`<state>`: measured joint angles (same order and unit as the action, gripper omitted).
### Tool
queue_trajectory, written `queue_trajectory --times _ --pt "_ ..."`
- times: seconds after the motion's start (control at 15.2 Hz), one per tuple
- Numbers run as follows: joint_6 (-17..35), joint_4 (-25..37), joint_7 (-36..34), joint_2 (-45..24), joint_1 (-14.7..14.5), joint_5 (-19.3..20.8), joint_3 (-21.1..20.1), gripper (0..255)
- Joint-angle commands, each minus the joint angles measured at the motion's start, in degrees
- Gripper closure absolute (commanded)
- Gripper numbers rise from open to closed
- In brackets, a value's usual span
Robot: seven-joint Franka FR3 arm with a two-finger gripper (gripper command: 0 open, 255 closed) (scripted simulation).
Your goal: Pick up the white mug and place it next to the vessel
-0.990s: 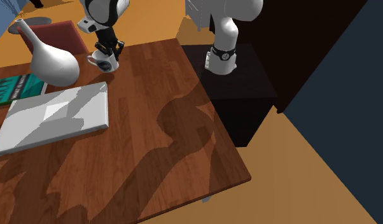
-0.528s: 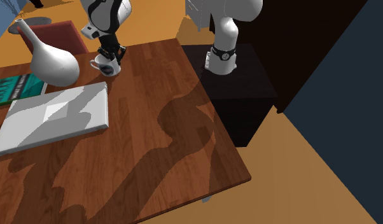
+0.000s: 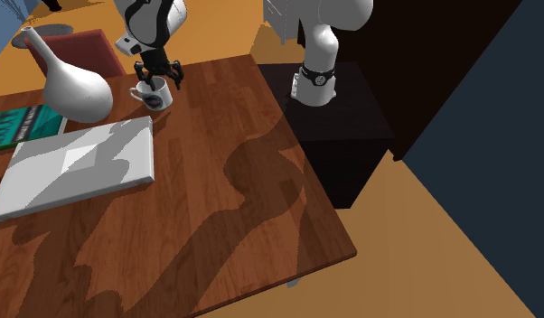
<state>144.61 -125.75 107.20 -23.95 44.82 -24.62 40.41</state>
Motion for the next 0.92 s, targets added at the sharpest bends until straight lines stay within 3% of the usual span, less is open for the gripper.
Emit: queue_trajectory --times 0.0,0.07,0.33,0.86 --pt "0.0 0.0 0.0 0.0 0.0 0.0 0.0 0" --pt "0.0 0.0 0.0 0.0 0.0 0.0 0.0 0" --pt "-4.95 -0.21 -4.89 6.59 -4.53 7.23 5.38 0" --pt "-4.94 -0.21 -4.92 6.61 -4.47 7.27 5.32 0"
